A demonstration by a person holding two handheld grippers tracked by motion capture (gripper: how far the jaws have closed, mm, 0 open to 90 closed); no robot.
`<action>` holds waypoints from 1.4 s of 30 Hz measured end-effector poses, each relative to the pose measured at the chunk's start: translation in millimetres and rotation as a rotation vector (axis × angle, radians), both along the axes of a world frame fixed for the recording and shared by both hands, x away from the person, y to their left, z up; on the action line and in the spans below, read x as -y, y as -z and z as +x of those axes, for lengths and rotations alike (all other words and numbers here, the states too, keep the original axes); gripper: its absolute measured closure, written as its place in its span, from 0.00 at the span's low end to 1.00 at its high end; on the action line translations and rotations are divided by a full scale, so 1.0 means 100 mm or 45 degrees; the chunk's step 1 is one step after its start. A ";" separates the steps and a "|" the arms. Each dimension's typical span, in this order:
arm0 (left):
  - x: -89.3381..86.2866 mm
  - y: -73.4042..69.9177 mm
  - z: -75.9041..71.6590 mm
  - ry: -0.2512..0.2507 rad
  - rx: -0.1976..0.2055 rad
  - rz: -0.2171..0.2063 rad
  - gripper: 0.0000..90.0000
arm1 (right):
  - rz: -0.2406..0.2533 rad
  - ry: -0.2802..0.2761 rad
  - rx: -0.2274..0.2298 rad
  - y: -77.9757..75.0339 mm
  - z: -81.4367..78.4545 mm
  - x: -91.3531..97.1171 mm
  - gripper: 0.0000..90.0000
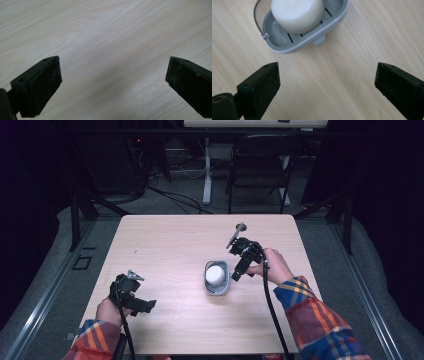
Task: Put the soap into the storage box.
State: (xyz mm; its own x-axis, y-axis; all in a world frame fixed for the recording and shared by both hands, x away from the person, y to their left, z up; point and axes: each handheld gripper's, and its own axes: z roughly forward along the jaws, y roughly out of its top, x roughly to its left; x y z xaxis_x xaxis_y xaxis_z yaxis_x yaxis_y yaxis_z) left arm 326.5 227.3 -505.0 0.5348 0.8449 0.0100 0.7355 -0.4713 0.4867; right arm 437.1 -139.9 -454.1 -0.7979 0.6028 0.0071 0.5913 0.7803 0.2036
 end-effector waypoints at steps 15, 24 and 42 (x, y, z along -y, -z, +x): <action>0.01 0.00 0.00 0.001 0.002 0.003 0.00 | 0.003 0.149 0.030 0.07 -0.26 0.76 0.03; 0.01 0.00 0.00 0.002 -0.002 0.006 0.00 | -0.014 0.234 0.044 0.23 -0.47 1.16 0.03; 0.02 0.00 0.01 0.026 -0.012 0.011 0.00 | -0.031 0.338 0.102 0.68 -0.91 1.59 0.05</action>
State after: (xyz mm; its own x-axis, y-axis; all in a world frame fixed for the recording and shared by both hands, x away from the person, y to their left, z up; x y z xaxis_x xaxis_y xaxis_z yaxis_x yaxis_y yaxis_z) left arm 327.6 224.9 -505.4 0.5518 0.8339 0.0123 0.7305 -0.4904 0.4753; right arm 345.9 -298.6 -521.8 -0.6096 0.7899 -0.0667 0.7584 0.6057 0.2408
